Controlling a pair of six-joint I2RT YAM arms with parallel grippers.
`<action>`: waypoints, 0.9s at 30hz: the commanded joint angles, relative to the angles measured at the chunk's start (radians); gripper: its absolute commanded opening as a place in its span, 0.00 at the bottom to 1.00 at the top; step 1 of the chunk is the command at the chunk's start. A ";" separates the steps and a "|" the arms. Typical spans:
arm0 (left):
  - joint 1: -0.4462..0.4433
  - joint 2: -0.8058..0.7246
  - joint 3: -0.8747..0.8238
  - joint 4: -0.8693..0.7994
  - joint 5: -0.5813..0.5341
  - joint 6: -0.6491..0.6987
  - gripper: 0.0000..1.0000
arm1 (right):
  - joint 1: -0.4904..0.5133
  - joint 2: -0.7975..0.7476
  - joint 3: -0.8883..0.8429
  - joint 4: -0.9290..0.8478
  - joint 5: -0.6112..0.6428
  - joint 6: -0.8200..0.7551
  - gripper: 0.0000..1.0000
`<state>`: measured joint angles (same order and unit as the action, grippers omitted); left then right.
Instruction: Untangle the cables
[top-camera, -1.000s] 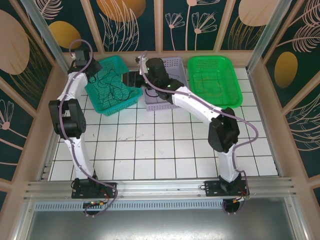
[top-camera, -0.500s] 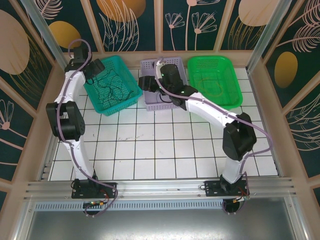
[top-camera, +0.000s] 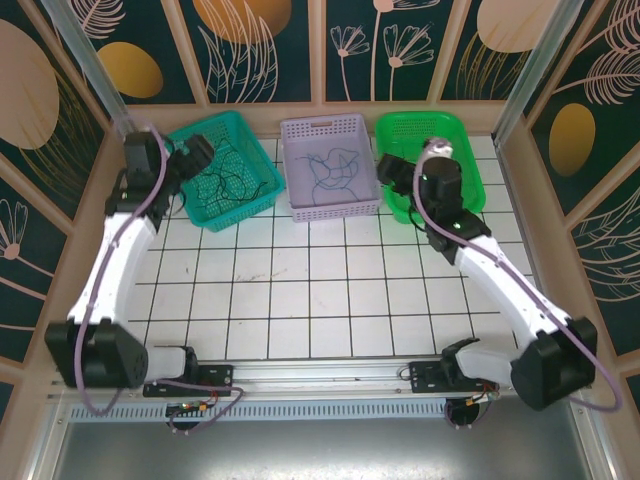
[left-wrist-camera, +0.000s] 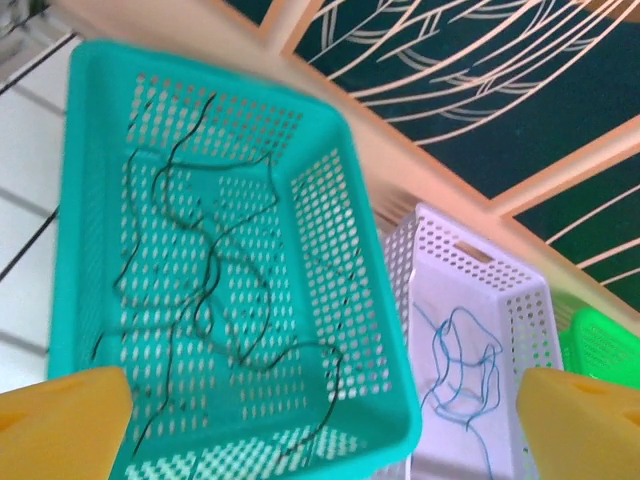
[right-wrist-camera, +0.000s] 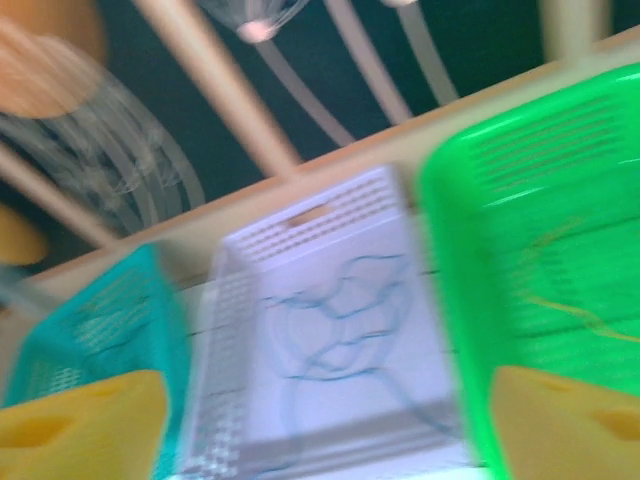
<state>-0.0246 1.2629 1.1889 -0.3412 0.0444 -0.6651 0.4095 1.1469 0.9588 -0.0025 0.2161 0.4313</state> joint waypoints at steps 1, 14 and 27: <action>-0.001 -0.113 -0.152 0.037 -0.054 -0.053 0.99 | -0.001 -0.153 -0.151 -0.027 0.294 -0.032 0.40; -0.005 -0.493 -0.750 0.429 -0.420 0.306 0.98 | -0.162 -0.214 -0.664 0.582 0.388 -0.421 0.99; -0.003 -0.111 -1.010 1.205 -0.386 0.504 0.99 | -0.291 0.260 -0.719 1.135 0.175 -0.437 0.99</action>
<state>-0.0265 1.0771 0.1902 0.5835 -0.3302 -0.2382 0.1265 1.3464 0.2241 0.9226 0.4694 0.0517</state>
